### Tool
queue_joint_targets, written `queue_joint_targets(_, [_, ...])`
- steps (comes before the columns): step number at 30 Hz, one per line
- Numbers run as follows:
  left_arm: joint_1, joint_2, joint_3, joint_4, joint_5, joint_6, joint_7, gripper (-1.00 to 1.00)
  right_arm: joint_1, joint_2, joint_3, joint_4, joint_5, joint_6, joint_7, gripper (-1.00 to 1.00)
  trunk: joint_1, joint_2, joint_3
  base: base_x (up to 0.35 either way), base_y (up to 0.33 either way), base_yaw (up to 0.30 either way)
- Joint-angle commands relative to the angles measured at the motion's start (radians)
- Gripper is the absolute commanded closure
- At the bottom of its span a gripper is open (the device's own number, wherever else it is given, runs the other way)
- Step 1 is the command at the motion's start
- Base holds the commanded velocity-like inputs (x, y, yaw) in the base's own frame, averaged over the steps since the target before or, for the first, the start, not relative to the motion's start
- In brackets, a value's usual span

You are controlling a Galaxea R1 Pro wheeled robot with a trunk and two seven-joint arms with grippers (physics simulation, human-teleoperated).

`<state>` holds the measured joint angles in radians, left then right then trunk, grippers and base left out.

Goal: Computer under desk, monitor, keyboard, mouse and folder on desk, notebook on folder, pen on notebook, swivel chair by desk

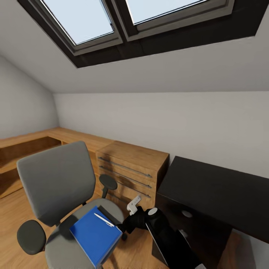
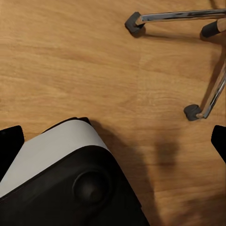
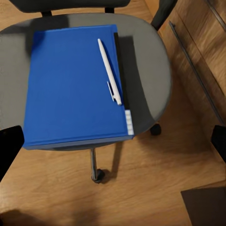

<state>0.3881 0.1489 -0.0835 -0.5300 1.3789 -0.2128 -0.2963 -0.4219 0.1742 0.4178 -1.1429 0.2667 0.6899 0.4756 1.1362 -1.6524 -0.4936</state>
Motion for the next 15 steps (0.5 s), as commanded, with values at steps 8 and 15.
queue_joint_targets(8, [0.000, 0.002, -0.008, -0.001, 0.011, -0.007, -0.001, -1.00, -0.009, 0.000, 0.000, 0.032, 0.008, -0.024, -0.041, -1.00, 0.000, -0.001, -0.014, 0.000, 0.000, 0.074])
queue_joint_targets(15, [0.000, 0.002, -0.009, -0.001, 0.010, -0.007, -0.001, -1.00, -0.017, 0.000, 0.002, 0.048, 0.003, -0.032, -0.067, -1.00, 0.000, -0.001, -0.025, 0.000, 0.000, 0.076])
